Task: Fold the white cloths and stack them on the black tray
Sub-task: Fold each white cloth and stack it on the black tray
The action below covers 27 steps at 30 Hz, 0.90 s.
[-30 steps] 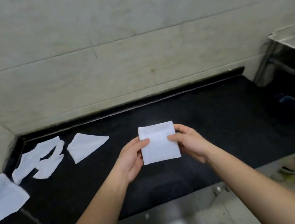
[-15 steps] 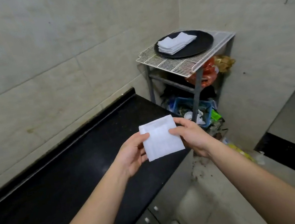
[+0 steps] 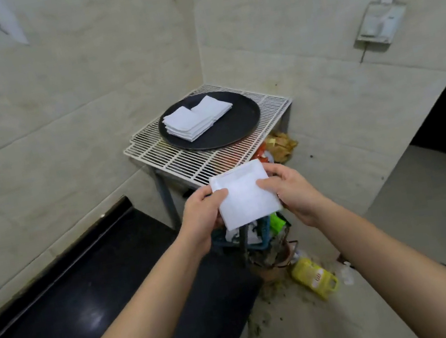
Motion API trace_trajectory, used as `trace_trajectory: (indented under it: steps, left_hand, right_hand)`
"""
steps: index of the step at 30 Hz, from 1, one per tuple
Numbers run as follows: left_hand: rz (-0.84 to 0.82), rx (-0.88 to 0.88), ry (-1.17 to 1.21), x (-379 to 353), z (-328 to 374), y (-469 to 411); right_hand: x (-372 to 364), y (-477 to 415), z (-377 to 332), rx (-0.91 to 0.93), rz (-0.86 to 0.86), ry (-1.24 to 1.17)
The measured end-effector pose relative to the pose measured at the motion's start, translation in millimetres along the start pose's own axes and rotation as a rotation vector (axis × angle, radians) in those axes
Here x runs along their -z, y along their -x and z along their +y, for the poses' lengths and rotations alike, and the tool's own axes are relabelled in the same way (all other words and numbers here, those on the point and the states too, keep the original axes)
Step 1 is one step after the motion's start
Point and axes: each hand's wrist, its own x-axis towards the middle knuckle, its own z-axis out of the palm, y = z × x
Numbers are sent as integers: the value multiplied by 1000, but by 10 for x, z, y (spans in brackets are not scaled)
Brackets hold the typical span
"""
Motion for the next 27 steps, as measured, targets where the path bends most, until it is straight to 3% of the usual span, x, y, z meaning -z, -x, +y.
trace_trajectory:
  steps: [8,16,27]
  left_hand:
    - [29,24,76,-326,500,-904]
    - [230,-44,79,-547,916,-1857]
    - [411,82,99,-926,1380,-3283]
  right_hand:
    - [290,-996,-420,50,15,4]
    - [425,-2396,-757,90,-194,74]
    - [646,-4217,-1153,-18,-453,118]
